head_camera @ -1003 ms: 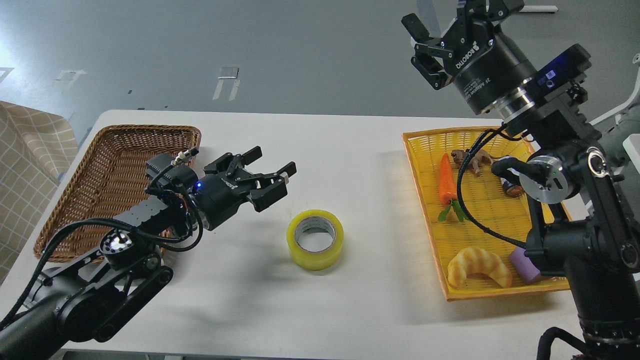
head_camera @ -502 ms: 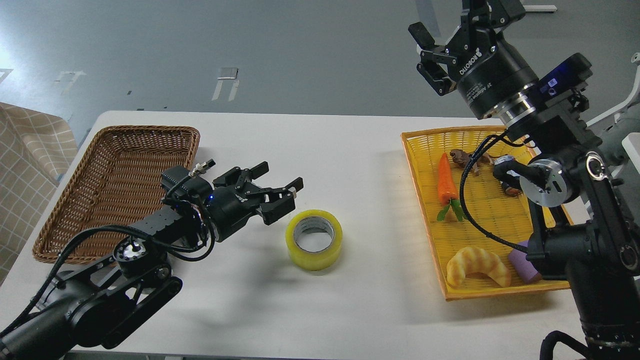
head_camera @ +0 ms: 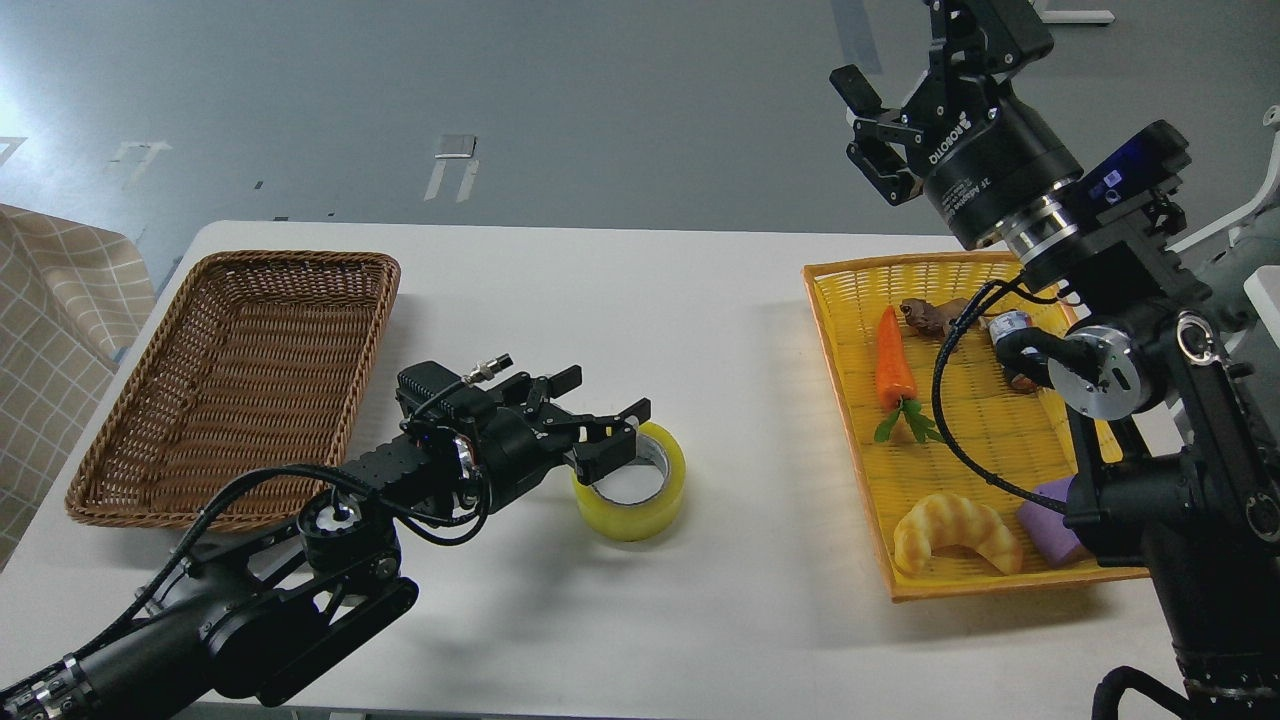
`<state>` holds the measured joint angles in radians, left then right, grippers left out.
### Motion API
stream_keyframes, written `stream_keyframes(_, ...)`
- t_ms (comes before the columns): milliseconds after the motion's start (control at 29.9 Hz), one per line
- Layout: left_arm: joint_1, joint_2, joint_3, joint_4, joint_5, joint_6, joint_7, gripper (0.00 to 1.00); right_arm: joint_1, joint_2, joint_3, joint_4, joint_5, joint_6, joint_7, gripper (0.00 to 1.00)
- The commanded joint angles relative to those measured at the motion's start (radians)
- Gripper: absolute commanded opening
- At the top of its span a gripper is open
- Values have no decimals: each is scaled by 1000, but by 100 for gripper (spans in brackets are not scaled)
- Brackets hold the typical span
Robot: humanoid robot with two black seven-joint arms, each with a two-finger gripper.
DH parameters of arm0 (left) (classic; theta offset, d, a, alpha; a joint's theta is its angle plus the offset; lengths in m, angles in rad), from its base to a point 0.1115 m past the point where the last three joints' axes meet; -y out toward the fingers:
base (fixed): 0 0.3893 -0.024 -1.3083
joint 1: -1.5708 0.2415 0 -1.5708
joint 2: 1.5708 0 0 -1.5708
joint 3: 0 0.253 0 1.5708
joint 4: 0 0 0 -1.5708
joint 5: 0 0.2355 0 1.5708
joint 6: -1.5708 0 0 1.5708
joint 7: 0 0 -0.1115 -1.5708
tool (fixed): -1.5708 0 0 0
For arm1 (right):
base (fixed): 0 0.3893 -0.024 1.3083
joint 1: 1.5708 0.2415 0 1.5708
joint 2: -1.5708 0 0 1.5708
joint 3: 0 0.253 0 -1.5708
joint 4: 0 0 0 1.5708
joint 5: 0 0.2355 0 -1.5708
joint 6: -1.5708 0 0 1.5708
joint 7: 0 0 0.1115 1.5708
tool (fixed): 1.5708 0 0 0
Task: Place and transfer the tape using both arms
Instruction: 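Reach the left gripper toward the tape roll on the table, then grasp the tape roll rim with the left gripper and lift it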
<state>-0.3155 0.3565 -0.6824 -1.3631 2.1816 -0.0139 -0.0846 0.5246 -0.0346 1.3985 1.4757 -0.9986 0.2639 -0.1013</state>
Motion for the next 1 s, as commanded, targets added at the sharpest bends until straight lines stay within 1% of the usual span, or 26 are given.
stream_keyframes(0, 3, 4, 10, 2, 0, 2, -1, 98, 0, 1, -1, 0, 0, -3, 0, 100)
stream_keyframes(568, -5, -7, 70, 21, 0, 3, -3, 98, -5, -2, 2, 2, 0, -5, 0, 100)
stream_keyframes(769, -8, -17, 70, 76, 0, 5, -3, 98, -15, -1, 2, 2, 0, -6, 0, 100)
stream_keyframes(970, -10, -14, 70, 88, 0, 5, -4, 98, -20, -2, 2, 2, 0, -18, 0, 100)
